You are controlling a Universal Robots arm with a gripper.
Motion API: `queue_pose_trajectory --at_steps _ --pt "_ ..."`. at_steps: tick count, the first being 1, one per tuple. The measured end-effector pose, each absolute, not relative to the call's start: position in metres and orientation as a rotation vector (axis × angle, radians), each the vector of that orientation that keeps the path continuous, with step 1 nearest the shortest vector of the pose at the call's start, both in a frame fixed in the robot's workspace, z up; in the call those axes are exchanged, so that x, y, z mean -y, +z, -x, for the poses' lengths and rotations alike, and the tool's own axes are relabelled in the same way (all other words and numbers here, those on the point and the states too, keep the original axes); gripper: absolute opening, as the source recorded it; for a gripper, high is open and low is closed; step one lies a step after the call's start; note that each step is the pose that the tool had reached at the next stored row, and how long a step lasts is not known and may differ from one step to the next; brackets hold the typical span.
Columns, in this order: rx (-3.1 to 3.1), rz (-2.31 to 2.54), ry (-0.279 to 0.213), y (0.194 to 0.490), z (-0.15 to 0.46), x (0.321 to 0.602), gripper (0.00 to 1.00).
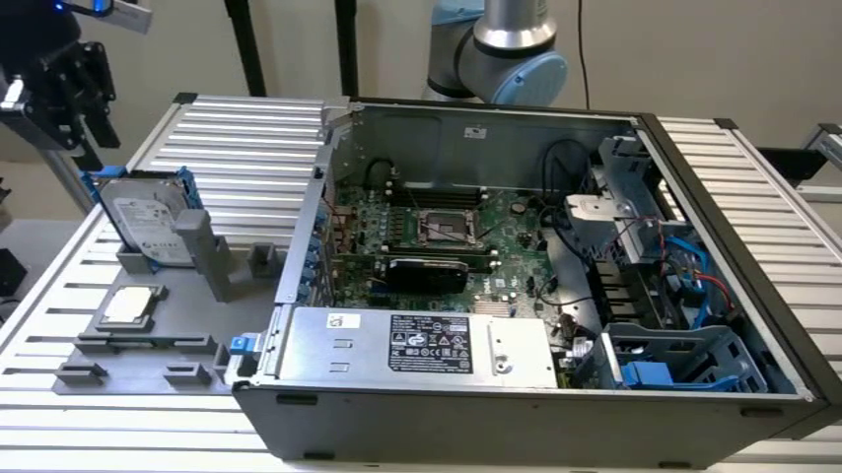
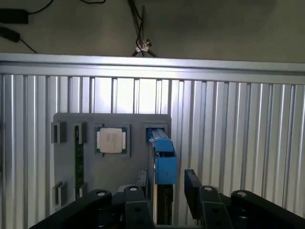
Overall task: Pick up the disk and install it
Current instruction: 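Pick up the disk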
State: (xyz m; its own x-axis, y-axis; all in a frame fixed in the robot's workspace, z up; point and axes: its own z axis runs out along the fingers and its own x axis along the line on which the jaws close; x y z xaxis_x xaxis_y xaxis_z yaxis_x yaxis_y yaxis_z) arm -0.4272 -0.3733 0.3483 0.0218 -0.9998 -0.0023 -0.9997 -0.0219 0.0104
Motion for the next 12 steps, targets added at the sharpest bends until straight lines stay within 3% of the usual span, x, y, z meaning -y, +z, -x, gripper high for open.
queue_pose_trajectory --at_steps 12 --pt "2.197 -2.246 -0.004 0.328 0.427 0.373 1.0"
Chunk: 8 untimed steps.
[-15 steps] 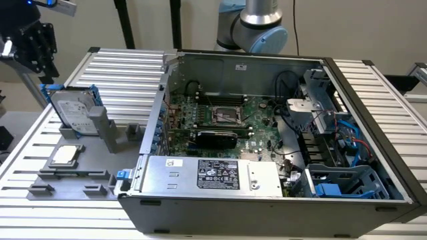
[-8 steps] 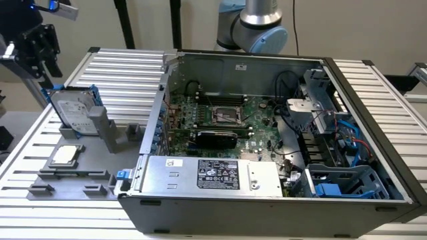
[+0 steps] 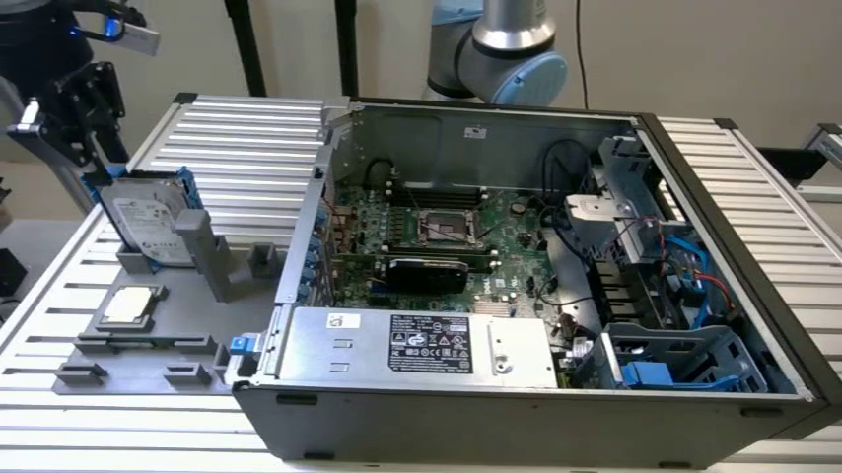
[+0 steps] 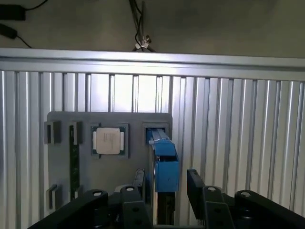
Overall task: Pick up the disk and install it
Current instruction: 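Pick up the disk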
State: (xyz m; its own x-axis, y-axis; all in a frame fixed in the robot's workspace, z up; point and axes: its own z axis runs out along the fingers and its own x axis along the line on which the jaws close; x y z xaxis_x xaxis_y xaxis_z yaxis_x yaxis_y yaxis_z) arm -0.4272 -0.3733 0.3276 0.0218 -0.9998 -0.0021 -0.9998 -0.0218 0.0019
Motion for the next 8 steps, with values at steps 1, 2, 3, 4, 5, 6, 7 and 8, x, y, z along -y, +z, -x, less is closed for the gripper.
queue_pose_trajectory --at_steps 1,2,3,4,5,6,7,8 --pt "-2.197 2.246 0.004 0.326 0.427 0.373 1.0" --pt "-2.197 2.246 0.004 0.324 0.427 0.373 1.0" --pt "-2.197 2.246 0.004 0.322 0.427 0.373 1.0" --pt "-2.197 2.246 0.004 0.32 0.427 0.373 1.0" --pt "-2.197 2.246 0.004 0.318 0.427 0.373 1.0" --pt "-2.197 2.246 0.004 0.317 0.427 0.373 1.0" --pt "-2.197 2.245 0.004 0.315 0.428 0.373 1.0" --pt "-2.197 2.246 0.004 0.313 0.428 0.373 1.0"
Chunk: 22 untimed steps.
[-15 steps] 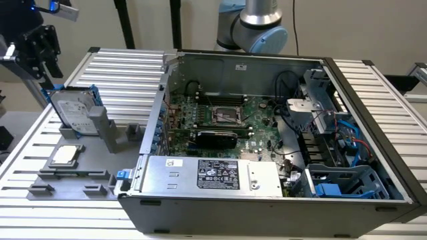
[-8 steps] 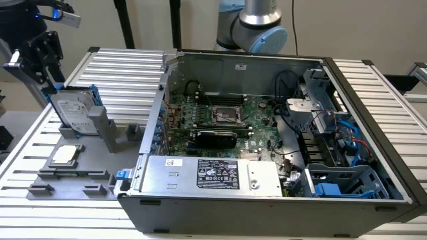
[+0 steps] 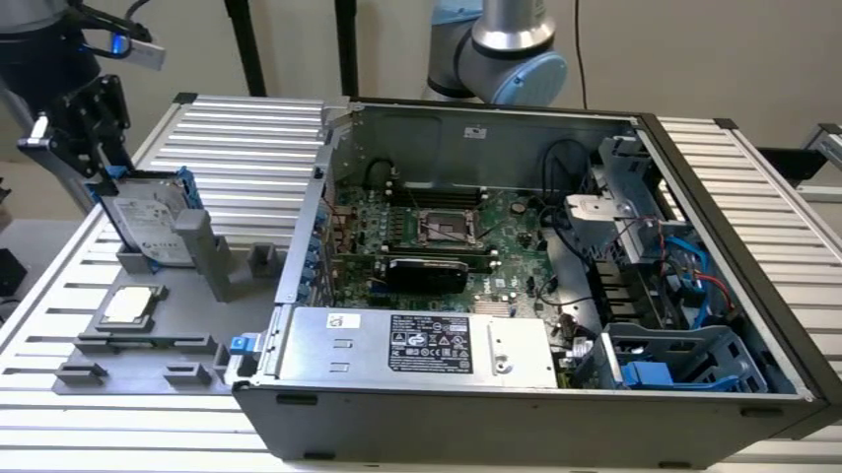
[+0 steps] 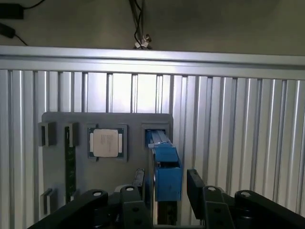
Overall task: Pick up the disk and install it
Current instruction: 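Pick up the disk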
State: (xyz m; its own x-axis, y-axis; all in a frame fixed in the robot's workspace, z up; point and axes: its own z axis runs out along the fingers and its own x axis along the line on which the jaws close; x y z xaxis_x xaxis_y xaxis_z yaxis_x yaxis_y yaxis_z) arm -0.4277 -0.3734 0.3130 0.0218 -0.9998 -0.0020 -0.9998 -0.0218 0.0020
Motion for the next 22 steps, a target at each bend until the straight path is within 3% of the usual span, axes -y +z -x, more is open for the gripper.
queue_pose_trajectory --at_steps 22 --pt "2.197 -2.246 -0.004 0.286 0.429 0.373 1.0"
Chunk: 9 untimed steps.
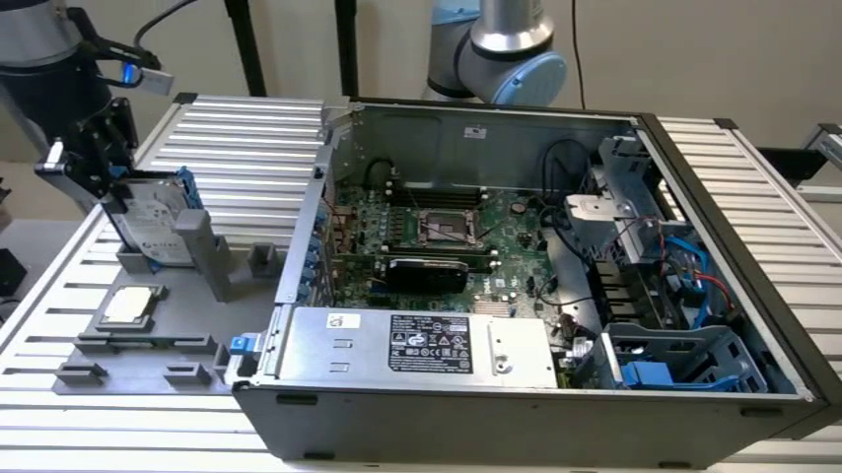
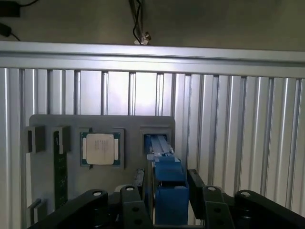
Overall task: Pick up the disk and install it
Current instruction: 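Pick up the disk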
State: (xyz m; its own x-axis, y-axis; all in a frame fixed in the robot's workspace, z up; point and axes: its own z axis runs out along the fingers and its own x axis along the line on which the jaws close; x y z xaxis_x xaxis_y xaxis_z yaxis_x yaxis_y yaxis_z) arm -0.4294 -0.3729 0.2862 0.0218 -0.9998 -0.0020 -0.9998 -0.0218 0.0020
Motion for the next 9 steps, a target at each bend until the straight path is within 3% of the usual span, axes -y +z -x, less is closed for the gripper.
queue_pose_trajectory --at_steps 4,5,9 --pt "2.197 -2.246 -0.004 0.2861 0.4293 0.3727 1.0" --pt "2.197 -2.246 -0.004 0.2862 0.4293 0.3726 0.0" --pt "2.197 -2.245 -0.004 0.2862 0.4293 0.3726 0.0"
